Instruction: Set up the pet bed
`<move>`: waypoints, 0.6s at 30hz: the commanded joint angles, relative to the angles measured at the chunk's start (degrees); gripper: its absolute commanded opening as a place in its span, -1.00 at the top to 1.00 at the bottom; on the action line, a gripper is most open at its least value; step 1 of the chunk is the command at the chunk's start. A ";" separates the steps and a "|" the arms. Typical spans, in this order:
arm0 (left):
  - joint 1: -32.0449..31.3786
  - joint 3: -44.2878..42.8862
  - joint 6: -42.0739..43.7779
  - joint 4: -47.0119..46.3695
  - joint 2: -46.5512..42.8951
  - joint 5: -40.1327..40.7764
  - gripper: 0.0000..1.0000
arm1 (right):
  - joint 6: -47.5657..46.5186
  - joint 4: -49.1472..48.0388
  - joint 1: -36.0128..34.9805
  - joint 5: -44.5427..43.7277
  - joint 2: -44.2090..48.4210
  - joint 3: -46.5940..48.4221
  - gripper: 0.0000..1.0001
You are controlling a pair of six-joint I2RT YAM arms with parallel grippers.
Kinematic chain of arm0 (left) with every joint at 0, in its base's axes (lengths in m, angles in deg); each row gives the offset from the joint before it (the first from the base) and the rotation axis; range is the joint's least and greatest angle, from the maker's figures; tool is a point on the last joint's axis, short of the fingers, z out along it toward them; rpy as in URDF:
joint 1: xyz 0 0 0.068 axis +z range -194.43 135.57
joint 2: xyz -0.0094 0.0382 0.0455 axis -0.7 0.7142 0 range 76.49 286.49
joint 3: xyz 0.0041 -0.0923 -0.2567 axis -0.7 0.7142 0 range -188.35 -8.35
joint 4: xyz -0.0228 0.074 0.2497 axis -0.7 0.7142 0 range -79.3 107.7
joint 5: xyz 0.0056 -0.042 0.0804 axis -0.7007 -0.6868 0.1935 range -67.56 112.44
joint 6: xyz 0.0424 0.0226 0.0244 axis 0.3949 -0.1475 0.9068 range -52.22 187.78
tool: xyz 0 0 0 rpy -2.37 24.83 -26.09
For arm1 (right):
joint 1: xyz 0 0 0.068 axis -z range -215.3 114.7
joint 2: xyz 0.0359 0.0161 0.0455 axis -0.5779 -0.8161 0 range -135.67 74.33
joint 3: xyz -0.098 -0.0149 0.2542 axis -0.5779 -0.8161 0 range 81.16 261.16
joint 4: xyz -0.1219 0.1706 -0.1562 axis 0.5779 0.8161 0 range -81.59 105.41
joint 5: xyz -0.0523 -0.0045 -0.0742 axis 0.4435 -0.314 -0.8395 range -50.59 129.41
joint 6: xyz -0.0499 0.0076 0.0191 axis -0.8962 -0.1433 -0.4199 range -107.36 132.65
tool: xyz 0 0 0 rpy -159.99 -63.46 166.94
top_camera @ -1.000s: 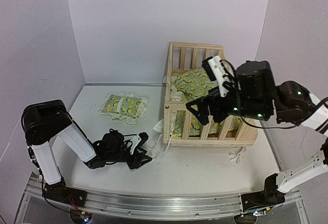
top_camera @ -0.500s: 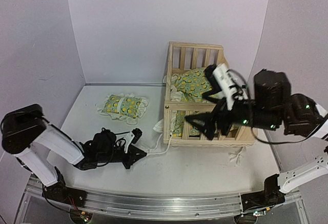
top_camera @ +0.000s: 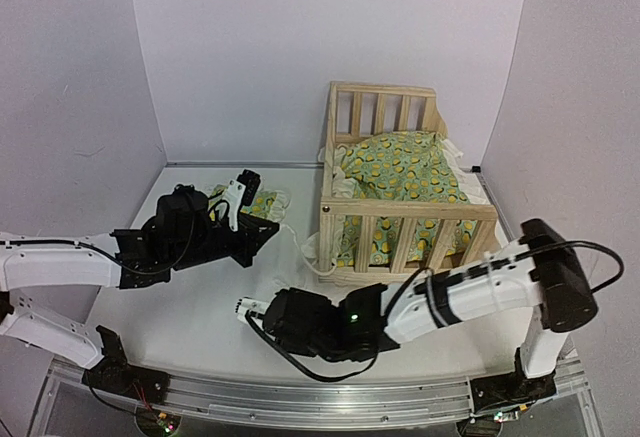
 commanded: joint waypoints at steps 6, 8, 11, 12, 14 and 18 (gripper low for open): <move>3.13 -10.64 4.12 10.01 3.93 -0.58 1.00 | -11.63 -3.53 6.74 -15.03 -16.03 12.66 -0.21; 3.49 -11.40 4.32 10.24 5.00 -0.61 1.00 | -10.13 -1.82 8.14 -12.25 -17.76 15.62 -0.21; 4.51 -12.43 4.36 10.33 6.18 -0.67 1.00 | -7.73 -1.30 8.65 -12.87 -21.45 19.18 -0.30; 4.70 -12.74 4.42 10.33 6.42 -0.65 1.00 | -6.52 -0.90 8.89 -12.88 -22.68 20.54 -0.35; 5.21 -13.43 4.67 10.33 6.90 -0.74 1.00 | -3.14 -0.24 9.57 -11.22 -24.42 22.87 -0.42; 6.06 -15.06 4.98 11.22 7.97 -1.59 1.00 | 3.22 -0.21 10.74 -7.32 -26.12 25.93 -0.45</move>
